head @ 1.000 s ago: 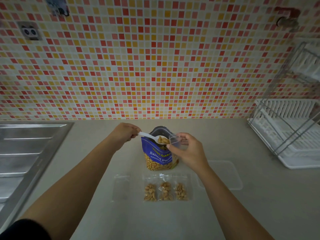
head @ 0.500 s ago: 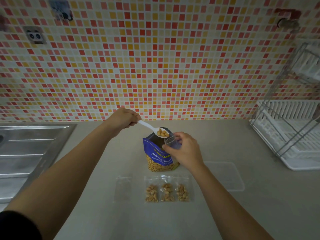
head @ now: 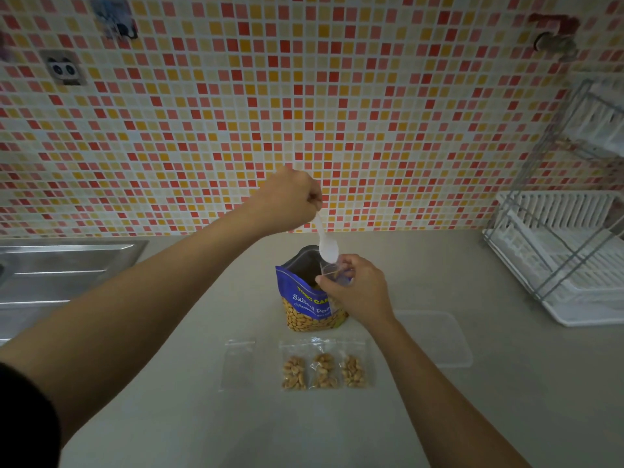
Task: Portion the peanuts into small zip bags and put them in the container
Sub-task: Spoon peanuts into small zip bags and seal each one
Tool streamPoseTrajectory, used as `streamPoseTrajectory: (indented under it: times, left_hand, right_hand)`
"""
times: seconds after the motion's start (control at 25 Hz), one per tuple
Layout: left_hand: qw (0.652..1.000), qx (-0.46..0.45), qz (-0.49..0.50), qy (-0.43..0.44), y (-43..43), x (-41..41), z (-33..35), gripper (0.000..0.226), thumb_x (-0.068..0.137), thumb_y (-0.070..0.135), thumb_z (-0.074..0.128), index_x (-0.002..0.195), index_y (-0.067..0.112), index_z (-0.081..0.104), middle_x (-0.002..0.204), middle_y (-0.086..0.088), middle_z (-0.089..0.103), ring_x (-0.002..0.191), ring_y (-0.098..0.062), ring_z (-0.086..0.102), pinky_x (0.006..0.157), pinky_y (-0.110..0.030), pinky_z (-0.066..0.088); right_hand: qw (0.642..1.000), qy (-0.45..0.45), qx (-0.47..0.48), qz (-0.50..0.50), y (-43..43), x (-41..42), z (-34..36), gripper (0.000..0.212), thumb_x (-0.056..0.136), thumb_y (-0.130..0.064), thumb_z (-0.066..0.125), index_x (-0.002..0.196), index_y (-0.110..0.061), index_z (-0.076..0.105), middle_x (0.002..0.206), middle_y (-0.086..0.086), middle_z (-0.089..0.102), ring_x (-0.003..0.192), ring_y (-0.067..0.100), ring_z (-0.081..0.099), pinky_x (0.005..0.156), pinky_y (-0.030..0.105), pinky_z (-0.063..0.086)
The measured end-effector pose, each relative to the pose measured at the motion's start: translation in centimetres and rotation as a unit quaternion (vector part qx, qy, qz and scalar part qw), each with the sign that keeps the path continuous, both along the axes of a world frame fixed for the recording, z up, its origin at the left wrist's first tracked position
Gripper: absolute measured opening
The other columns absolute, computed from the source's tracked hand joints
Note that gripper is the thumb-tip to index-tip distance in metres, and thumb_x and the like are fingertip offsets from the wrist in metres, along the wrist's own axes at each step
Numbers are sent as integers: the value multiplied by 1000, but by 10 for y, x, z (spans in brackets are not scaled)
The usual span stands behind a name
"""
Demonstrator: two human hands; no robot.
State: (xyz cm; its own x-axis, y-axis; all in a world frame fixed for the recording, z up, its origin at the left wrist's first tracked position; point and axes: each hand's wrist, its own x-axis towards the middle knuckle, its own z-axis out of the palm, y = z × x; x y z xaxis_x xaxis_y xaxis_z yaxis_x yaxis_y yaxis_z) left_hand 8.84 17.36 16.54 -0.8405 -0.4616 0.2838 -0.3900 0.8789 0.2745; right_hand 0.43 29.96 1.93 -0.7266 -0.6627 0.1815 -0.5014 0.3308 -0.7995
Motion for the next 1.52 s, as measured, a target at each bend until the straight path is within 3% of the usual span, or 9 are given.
streamPoseTrajectory:
  times: [0.16,0.32,0.44,0.56,0.68,0.84,1.04,1.2,1.52]
  left_hand:
    - [998,18,66,4,-24,10,-10,26,93,14,50,110,7,68,107,-7,69,86,-13,58,79,-21,41]
    - [994,54,44,-81,-29,13,-66,25,93,17,53,107,6,69,107,-8,71,95,-18,62,86,-25,45]
    - [986,86,43,-139,-26,12,-99,25,88,20,61,108,8,70,109,-9,68,93,-17,59,83,-25,44]
    - [993,69,100,-3,-12,23,-108,28,85,26,65,110,13,68,112,-6,63,99,-17,56,82,-26,45]
    - [979,121,39,160,31,35,-111,25,87,25,63,108,14,69,100,-1,71,82,-7,60,75,-17,50]
    - [955,261,40,138,78,28,-130,52,78,36,72,124,14,59,103,2,70,89,-4,62,81,-8,45]
    - [870,442,64,208,89,18,-142,28,83,15,69,110,10,66,93,-4,72,88,-15,68,88,-27,54]
    - [732,650,36,203,111,36,-158,12,91,3,54,89,10,63,73,-1,60,68,-8,62,68,-21,57]
    - [671,729,101,89,157,73,-233,14,82,6,68,85,18,61,70,6,65,63,-3,60,58,-13,44]
  right_hand:
    - [997,-77,-27,-7,7,-6,-1,47,71,-37,77,109,-15,61,94,-5,63,86,11,61,72,22,50]
    - [982,-162,-84,-50,18,-14,5,41,73,-34,77,107,-14,64,86,-12,63,77,-4,58,56,4,43]
    - [980,-162,-97,-68,23,-20,13,38,74,-37,75,104,-18,64,84,-16,60,78,-2,57,60,10,42]
    - [978,-163,-114,-65,25,-23,21,36,73,-38,76,102,-20,63,86,-14,62,81,3,59,63,12,43]
    - [977,-161,-127,-63,24,-23,30,37,73,-40,76,101,-21,63,88,-14,62,81,0,59,63,10,43]
    - [973,-182,-131,-47,24,-18,38,42,73,-41,75,106,-18,62,90,-15,62,82,-3,59,63,9,42]
    - [974,-202,-102,-22,37,-16,34,42,73,-42,74,104,-21,57,91,-13,60,81,-2,58,61,8,42]
    - [950,-293,-100,41,60,-17,14,9,82,-24,70,86,-18,63,74,-2,64,63,7,58,60,20,48]
    - [939,-343,26,25,100,4,-81,7,85,-13,66,89,-7,65,62,4,60,42,-1,52,46,10,43]
